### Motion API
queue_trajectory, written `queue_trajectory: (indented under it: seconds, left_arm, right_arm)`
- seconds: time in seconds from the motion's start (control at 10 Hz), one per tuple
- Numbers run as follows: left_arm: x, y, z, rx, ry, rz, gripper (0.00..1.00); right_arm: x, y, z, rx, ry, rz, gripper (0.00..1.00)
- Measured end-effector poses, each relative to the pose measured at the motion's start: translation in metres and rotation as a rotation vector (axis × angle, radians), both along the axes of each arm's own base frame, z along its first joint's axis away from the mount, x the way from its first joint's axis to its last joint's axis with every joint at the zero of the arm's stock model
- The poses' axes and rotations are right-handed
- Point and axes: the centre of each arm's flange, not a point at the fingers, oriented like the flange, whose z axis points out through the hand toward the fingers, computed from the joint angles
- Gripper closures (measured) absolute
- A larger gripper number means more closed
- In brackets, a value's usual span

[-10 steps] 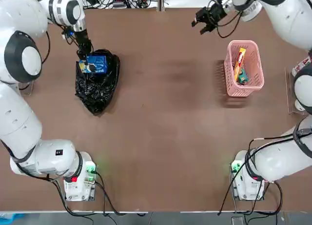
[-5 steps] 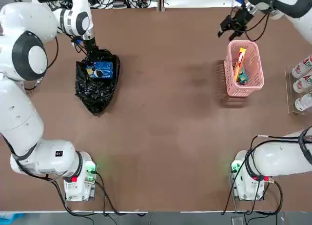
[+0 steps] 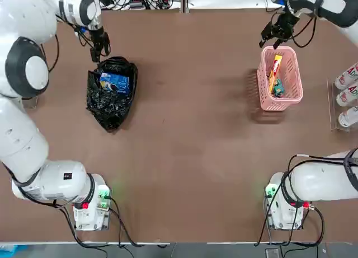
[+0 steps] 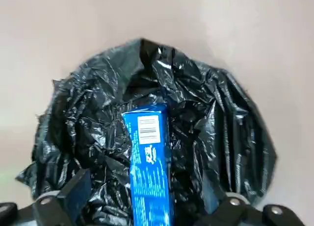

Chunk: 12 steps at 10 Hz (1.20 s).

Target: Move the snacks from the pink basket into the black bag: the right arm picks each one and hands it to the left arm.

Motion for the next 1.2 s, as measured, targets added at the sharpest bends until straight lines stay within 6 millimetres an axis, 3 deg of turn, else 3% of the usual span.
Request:
queue_trajectory:
  seconds: [0.2,0.6,0.9,1.0,1.2]
  left_arm:
    - [-0.007,0.000,0.058,-0.011,-0.031,-0.105,0.00]
    - [-0.020,-0.008,0.176,-0.141,-0.113,-0.444,0.00]
    - [-0.030,0.015,0.280,-0.279,-0.194,-0.587,0.00]
    - [-0.031,0.022,0.300,-0.295,-0.206,-0.704,0.00]
    - [-0.038,0.017,0.310,-0.331,-0.166,-0.962,0.00]
  right_arm:
    - [-0.001,-0.022,0.003,-0.007,0.025,-0.138,0.00]
    - [-0.012,-0.031,-0.014,-0.077,0.146,-0.538,0.00]
    - [-0.018,-0.035,-0.028,-0.157,0.161,-0.636,0.00]
    - [-0.021,-0.036,-0.033,-0.177,0.167,-0.656,0.00]
    - [-0.025,-0.038,-0.045,-0.198,0.171,-0.744,0.00]
